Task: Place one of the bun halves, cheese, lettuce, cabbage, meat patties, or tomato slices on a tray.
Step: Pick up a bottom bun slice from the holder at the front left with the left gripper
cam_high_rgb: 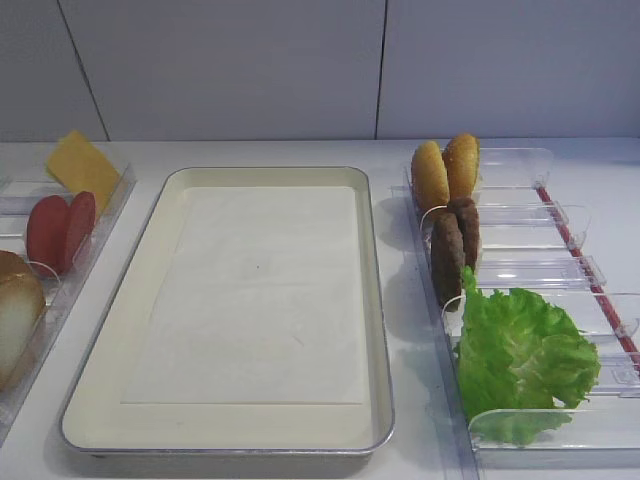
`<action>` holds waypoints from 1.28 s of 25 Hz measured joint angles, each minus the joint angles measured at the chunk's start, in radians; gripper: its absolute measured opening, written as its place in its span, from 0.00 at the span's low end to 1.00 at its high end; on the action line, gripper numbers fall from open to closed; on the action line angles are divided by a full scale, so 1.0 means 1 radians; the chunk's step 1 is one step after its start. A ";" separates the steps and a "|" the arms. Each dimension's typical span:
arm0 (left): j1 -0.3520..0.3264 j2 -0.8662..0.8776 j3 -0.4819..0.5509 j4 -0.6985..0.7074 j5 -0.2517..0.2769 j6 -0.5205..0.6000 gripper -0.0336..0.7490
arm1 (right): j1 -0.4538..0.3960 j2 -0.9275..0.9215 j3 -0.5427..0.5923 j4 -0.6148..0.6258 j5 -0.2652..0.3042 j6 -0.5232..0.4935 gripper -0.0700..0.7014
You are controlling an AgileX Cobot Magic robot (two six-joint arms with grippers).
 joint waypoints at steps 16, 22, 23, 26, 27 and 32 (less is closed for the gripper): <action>-0.002 0.255 -0.028 -0.192 0.013 0.207 0.78 | 0.000 0.000 0.000 0.000 0.000 0.000 0.90; -0.064 0.458 -0.146 -0.240 0.035 0.265 0.78 | 0.000 0.000 0.000 0.000 0.000 0.000 0.90; -0.067 0.498 -0.175 -0.240 0.046 0.265 0.78 | 0.000 0.000 0.000 0.000 0.000 0.000 0.90; -0.069 0.600 -0.237 -0.240 0.094 0.253 0.78 | 0.000 0.000 0.000 0.000 0.000 0.000 0.90; -0.069 0.630 -0.256 -0.240 0.109 0.235 0.78 | 0.000 0.000 0.000 0.000 0.000 0.000 0.90; -0.069 0.721 -0.307 -0.143 0.167 0.071 0.78 | 0.000 0.000 0.000 0.000 0.000 0.000 0.90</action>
